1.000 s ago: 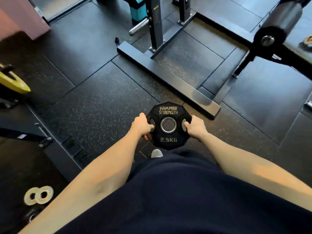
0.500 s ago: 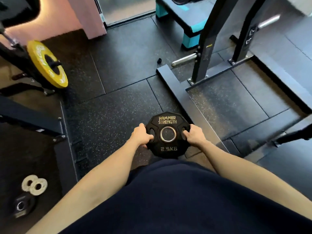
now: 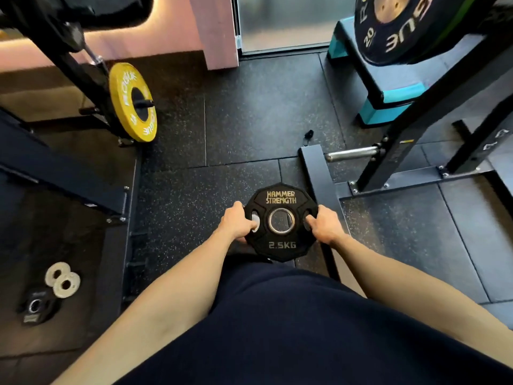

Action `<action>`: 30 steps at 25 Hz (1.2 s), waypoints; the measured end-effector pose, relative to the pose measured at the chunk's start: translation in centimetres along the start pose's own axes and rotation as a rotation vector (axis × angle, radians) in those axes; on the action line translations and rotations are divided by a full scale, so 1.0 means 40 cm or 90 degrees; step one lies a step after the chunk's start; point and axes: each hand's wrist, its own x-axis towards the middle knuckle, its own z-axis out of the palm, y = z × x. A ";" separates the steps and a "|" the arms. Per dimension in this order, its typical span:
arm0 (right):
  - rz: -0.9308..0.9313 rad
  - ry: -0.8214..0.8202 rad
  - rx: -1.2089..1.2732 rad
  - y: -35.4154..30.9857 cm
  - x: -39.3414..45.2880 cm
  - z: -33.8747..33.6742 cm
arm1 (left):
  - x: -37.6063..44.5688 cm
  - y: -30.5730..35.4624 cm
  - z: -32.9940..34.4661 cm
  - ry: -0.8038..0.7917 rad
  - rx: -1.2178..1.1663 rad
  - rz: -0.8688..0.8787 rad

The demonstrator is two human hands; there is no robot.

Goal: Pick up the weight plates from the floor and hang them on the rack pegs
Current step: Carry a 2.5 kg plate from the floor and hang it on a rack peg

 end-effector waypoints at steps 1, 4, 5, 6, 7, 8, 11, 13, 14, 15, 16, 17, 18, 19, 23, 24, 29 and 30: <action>-0.001 -0.005 -0.006 -0.024 0.059 -0.016 | 0.049 0.022 -0.022 -0.002 -0.011 -0.005; 0.003 -0.004 -0.014 -0.105 0.240 -0.060 | 0.218 0.095 -0.106 -0.015 -0.026 -0.003; 0.008 0.007 -0.014 -0.134 0.294 -0.076 | 0.274 0.122 -0.140 -0.013 -0.020 0.006; 0.013 0.018 -0.009 -0.162 0.340 -0.092 | 0.317 0.152 -0.177 -0.013 -0.013 0.016; 0.019 0.023 -0.002 -0.191 0.390 -0.108 | 0.366 0.180 -0.214 -0.013 -0.008 0.025; 0.024 0.027 0.006 -0.225 0.444 -0.127 | 0.415 0.211 -0.252 -0.007 0.004 0.032; 0.026 0.044 0.015 -0.313 0.583 -0.182 | 0.541 0.292 -0.353 0.010 0.016 0.038; 0.025 0.045 0.003 -0.358 0.662 -0.211 | 0.612 0.336 -0.402 0.004 -0.005 0.035; 0.025 0.041 -0.001 -0.377 0.698 -0.223 | 0.637 0.354 -0.420 0.003 -0.006 0.036; 0.028 0.037 -0.002 -0.395 0.743 -0.237 | 0.671 0.374 -0.439 0.003 -0.009 0.032; 0.027 0.030 -0.005 -0.411 0.789 -0.248 | 0.705 0.392 -0.458 0.006 -0.016 0.022; 0.023 0.019 -0.014 -0.427 0.835 -0.258 | 0.741 0.409 -0.476 0.006 -0.025 0.014; 0.019 0.010 -0.022 -0.442 0.885 -0.270 | 0.777 0.431 -0.495 0.003 -0.035 0.005; 0.016 0.006 -0.026 -0.458 0.936 -0.283 | 0.814 0.455 -0.513 0.001 -0.042 -0.001; -0.004 0.009 -0.028 -0.532 1.137 -0.355 | 0.965 0.571 -0.601 0.023 -0.046 -0.007; -0.004 0.006 -0.026 -0.552 1.184 -0.379 | 0.999 0.604 -0.622 0.031 -0.050 -0.010; -0.013 -0.006 -0.034 -0.652 1.375 -0.487 | 1.128 0.731 -0.711 0.074 -0.075 -0.035; -0.012 -0.011 -0.040 -0.664 1.397 -0.496 | 1.141 0.747 -0.720 0.074 -0.069 -0.040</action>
